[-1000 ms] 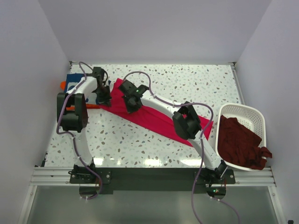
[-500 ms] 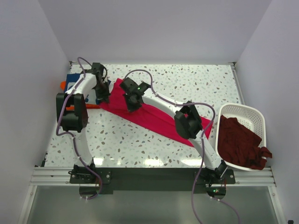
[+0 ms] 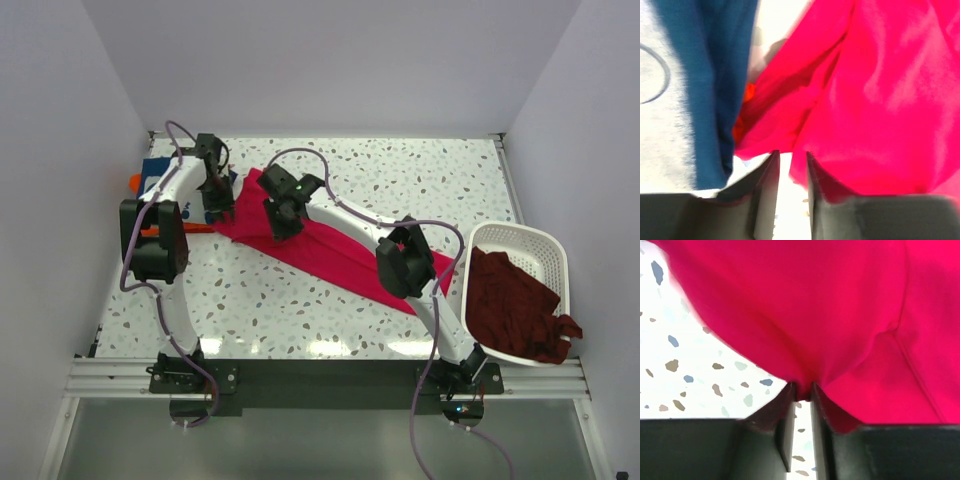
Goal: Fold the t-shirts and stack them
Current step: Fold the tshirt
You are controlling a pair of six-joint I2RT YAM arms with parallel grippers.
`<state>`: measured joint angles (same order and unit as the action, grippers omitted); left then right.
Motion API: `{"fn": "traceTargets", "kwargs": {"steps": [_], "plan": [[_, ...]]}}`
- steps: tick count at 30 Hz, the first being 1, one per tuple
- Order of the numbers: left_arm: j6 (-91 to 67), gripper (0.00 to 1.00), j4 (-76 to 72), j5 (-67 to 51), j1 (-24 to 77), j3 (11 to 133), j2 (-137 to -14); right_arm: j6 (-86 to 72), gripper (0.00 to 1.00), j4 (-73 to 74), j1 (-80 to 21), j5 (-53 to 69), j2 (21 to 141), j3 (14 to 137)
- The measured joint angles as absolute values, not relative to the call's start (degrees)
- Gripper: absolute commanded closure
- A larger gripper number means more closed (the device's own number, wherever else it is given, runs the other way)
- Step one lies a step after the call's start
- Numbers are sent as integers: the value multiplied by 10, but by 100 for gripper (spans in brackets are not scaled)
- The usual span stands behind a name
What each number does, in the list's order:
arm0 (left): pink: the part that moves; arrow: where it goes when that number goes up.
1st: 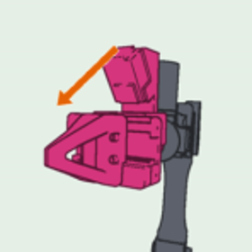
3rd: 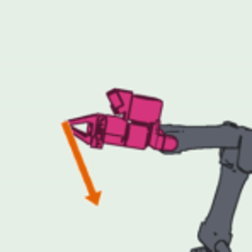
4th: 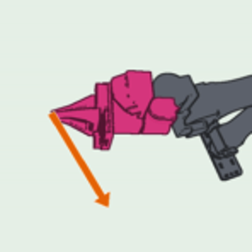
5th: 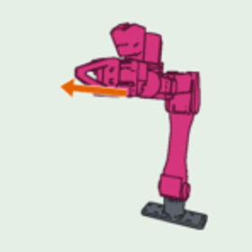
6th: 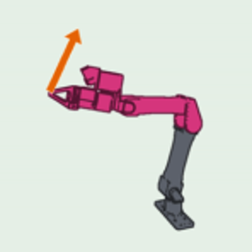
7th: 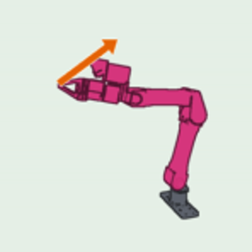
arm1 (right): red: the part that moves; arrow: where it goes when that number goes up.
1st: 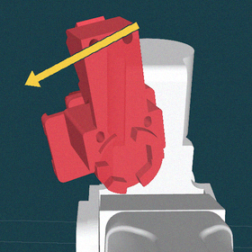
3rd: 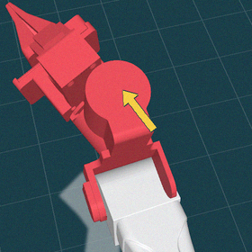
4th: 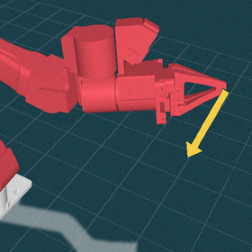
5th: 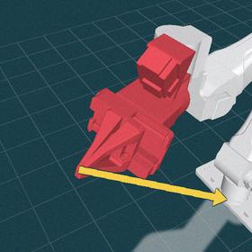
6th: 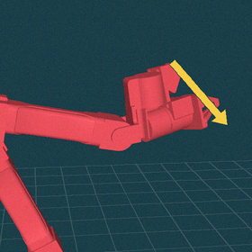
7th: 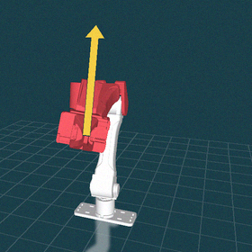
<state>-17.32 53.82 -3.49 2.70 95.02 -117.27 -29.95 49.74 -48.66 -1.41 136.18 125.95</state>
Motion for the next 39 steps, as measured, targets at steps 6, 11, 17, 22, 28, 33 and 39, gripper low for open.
{"fn": "traceTargets", "kwargs": {"steps": [6,11,17,22,28,33,39], "plan": [[-169,39,544,-12,28,964,-1175,-295,45,521,-485,-14,1356,1256],[-169,31,548,5,54,1016,-1192,-292,42,521,-466,-16,1290,1189],[-187,31,552,-27,107,1053,-1224,-278,42,495,-385,-10,1164,1053],[-209,31,552,-58,111,1032,-1248,-252,43,474,-297,-7,1104,952],[-245,31,545,-86,105,994,-1258,-218,44,449,-236,-6,1076,835],[-263,31,543,-85,105,995,-1260,-202,44,434,-210,-5,1073,761],[-280,32,552,-79,108,1016,-1275,-193,44,419,-203,-5,1073,711]]}}
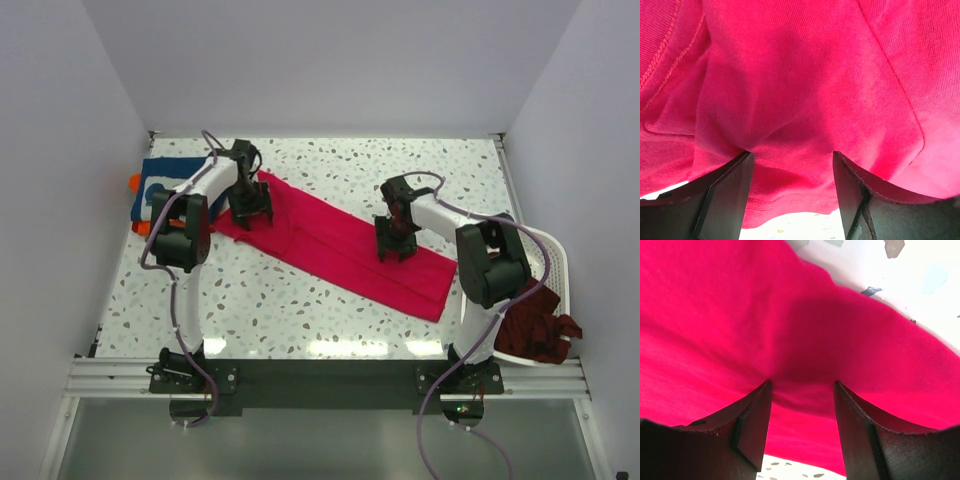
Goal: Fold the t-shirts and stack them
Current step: Fold the tshirt
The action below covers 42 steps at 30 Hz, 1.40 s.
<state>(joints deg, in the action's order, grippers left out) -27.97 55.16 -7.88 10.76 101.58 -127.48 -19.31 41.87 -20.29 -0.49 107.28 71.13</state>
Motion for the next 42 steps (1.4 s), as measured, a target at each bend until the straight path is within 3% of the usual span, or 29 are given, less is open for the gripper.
{"fn": "traceTargets", "kwargs": {"steps": [10,21,33,42], "plan": [[-283,32,563,-61,128,1092,-1321,-195,45,403,-203,1,1061,691],[-265,33,512,-73,147,1265,-1420,-216,46,425,-229,24,1046,671],[-213,25,312,-154,149,1300,-1470,-285,46,472,-352,46,1049,691],[-201,21,252,-176,162,1309,-1484,-301,45,508,-378,36,1067,771]]}}
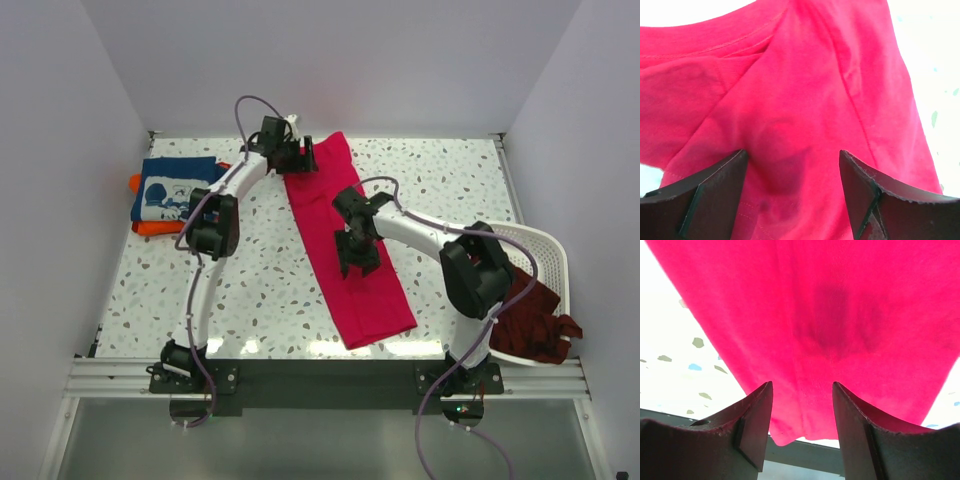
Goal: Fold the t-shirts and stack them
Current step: Fold the tshirt
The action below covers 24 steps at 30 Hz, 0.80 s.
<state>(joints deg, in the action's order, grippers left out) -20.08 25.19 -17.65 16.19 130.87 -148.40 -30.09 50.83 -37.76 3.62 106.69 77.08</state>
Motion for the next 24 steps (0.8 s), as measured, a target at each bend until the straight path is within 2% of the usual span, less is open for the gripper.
{"fn": "traceTargets", "kwargs": {"steps": [7,16,24], "plan": [[-207,21,239,-170,175,1200,-1407,-297,45,528,-378,18,1055,799],[-229,23,253,-171,186,1042,-1267,-285,45,484,-378,10,994,689],[-239,24,245,-182,208,960,-1249,-285,45,427,-378,13,994,632]]}}
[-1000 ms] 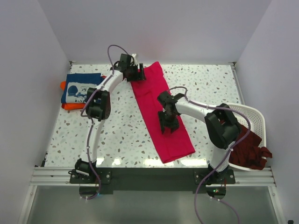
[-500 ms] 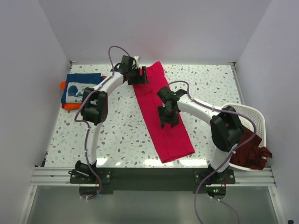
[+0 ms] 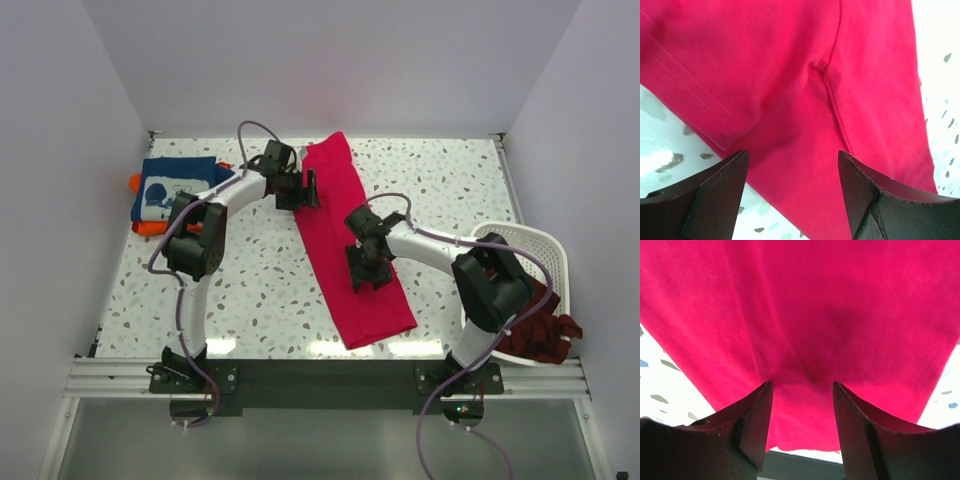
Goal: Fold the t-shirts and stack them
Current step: Fold the tshirt
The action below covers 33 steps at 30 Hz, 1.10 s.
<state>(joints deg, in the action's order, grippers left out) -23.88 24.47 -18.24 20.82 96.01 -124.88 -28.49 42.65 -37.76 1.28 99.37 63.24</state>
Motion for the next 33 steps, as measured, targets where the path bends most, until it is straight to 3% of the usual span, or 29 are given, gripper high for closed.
{"fn": "traceTargets", "kwargs": {"steps": [9,26,33], "plan": [[-238,26,248,-184,209,961,-1267,-292,45,389,-387,25,1013,628],[-206,25,262,-182,186,1027,-1305,-345,46,364,-508,34,1075,709],[-197,12,263,-165,185,1009,-1281,-355,42,375,-511,38,1072,717]]}}
